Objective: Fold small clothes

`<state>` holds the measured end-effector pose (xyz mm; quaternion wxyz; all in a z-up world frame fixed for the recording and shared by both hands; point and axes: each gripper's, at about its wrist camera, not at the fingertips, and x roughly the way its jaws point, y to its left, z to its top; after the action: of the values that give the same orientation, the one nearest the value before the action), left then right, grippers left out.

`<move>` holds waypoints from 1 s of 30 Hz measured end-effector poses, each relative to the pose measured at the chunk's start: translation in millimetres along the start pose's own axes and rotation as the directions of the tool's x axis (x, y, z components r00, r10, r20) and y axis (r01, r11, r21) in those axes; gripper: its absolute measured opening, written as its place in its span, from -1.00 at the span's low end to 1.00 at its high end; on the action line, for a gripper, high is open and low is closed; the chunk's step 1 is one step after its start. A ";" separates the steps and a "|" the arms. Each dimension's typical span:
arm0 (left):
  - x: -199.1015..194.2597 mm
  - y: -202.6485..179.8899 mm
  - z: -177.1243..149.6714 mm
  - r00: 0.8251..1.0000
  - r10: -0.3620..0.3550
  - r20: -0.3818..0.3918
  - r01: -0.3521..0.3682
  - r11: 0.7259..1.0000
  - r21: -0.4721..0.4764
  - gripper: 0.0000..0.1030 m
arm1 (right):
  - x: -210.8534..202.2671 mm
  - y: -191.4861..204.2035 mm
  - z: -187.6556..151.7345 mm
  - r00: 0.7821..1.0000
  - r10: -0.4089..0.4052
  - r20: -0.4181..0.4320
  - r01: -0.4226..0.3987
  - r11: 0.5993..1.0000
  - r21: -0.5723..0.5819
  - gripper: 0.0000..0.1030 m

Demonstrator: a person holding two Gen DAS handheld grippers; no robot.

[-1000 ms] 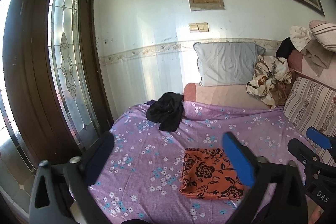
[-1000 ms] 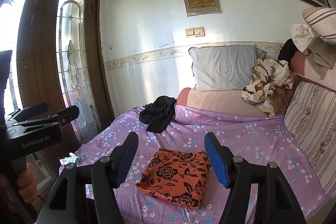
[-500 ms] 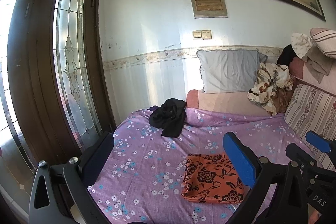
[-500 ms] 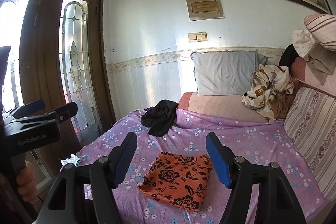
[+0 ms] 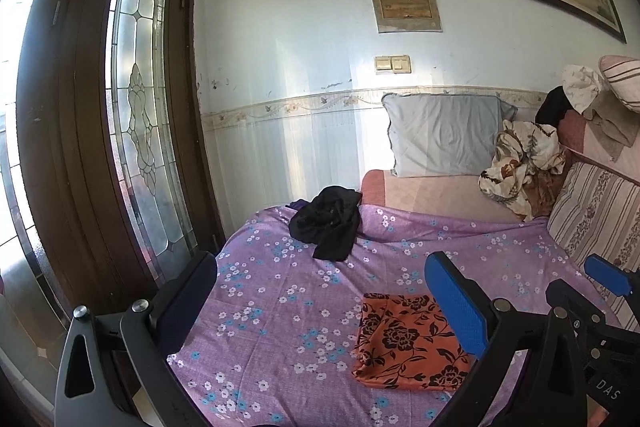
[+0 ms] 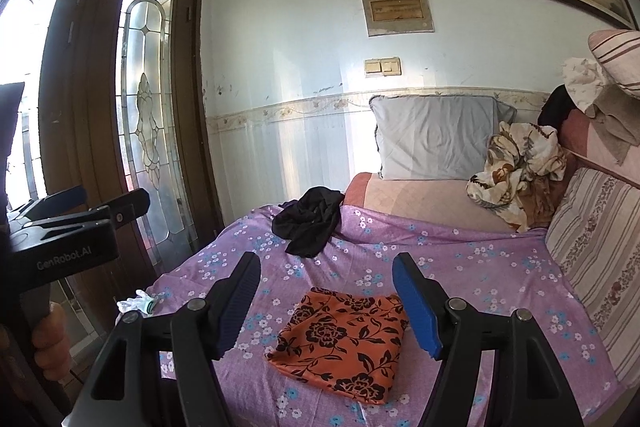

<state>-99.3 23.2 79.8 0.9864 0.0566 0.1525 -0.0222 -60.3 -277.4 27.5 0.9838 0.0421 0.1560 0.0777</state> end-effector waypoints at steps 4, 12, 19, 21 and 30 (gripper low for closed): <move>5.9 1.3 -1.4 1.000 0.000 -0.004 0.000 1.000 -0.003 1.00 | 5.7 1.0 -1.2 1.000 0.002 -0.012 -0.002 1.000 0.005 0.40; 19.9 6.1 0.4 1.000 0.001 -0.019 -0.001 1.000 -0.014 1.00 | 20.6 4.9 -0.1 0.999 0.001 -0.035 -0.001 1.000 -0.001 0.40; 31.3 11.1 5.0 1.000 0.006 -0.025 -0.007 1.000 -0.029 1.00 | 29.7 6.0 6.2 0.999 -0.004 -0.037 0.003 1.000 -0.003 0.40; 34.0 13.0 5.9 1.000 0.010 -0.025 -0.011 0.999 -0.035 1.00 | 34.1 5.1 9.7 0.999 -0.001 -0.036 0.001 1.000 0.000 0.40; 52.1 17.5 6.4 0.998 0.021 -0.055 -0.024 0.998 -0.050 1.00 | 54.4 10.3 12.6 0.998 0.011 -0.063 -0.012 1.000 -0.006 0.40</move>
<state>-46.7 38.4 71.9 0.9832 0.0337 0.1791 -0.0056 -6.7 -259.0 24.2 0.9781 0.0373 0.1862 0.0852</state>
